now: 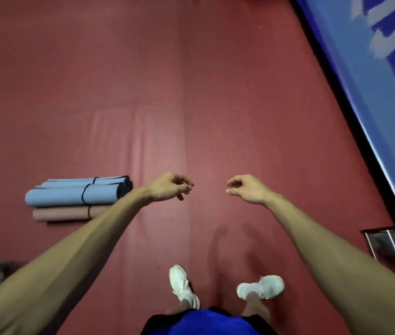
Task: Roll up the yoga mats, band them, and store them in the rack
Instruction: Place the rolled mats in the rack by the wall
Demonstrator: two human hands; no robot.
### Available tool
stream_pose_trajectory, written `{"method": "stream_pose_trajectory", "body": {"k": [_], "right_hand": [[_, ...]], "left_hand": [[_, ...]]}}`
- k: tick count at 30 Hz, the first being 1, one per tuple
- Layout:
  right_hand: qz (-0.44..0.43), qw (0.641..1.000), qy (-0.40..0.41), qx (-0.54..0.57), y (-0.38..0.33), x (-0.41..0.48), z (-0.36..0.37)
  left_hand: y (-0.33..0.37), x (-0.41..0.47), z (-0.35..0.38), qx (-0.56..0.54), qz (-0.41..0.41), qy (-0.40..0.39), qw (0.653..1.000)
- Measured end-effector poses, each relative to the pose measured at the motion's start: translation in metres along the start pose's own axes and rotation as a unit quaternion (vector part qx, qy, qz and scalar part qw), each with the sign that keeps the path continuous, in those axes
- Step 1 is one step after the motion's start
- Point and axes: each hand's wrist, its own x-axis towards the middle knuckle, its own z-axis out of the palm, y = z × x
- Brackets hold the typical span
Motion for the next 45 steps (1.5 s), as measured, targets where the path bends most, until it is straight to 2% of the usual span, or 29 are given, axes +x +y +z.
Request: {"method": "stream_pose_trajectory", "body": {"k": [6, 11, 15, 19, 25, 30, 33, 38, 41, 45], "right_hand": [[-0.062, 0.992, -0.097, -0.042, -0.145, 0.055, 0.119], [-0.111, 0.981, -0.154, -0.033, -0.224, 0.098, 0.189], [-0.103, 0.979, -0.173, -0.032, -0.256, 0.140, 0.228], [-0.073, 0.981, -0.182, -0.003, -0.278, 0.192, 0.263], [0.002, 0.990, -0.120, 0.081, -0.308, 0.278, 0.309], [0.055, 0.991, -0.109, 0.046, -0.329, 0.328, 0.342], [0.073, 0.994, -0.086, 0.006, -0.339, 0.348, 0.364], [0.141, 0.988, -0.020, 0.068, -0.352, 0.386, 0.413], [0.221, 0.956, 0.066, 0.181, -0.353, 0.414, 0.453], [0.308, 0.883, 0.124, 0.333, -0.329, 0.459, 0.520]], "left_hand": [[-0.141, -0.099, -0.103, -0.066, -0.050, 0.122, 0.989], [-0.233, -0.142, -0.150, -0.092, -0.099, 0.182, 0.974], [-0.290, -0.142, -0.179, -0.121, -0.118, 0.183, 0.968], [-0.333, -0.127, -0.215, -0.209, -0.155, 0.152, 0.954], [-0.400, -0.074, -0.285, -0.274, -0.223, 0.151, 0.923], [-0.448, -0.016, -0.340, -0.261, -0.225, 0.128, 0.930], [-0.474, 0.012, -0.355, -0.238, -0.206, 0.084, 0.945], [-0.533, 0.064, -0.376, -0.214, -0.198, 0.018, 0.956], [-0.573, 0.101, -0.383, -0.211, -0.217, -0.011, 0.953], [-0.626, 0.159, -0.378, -0.159, -0.214, -0.053, 0.962]]}}
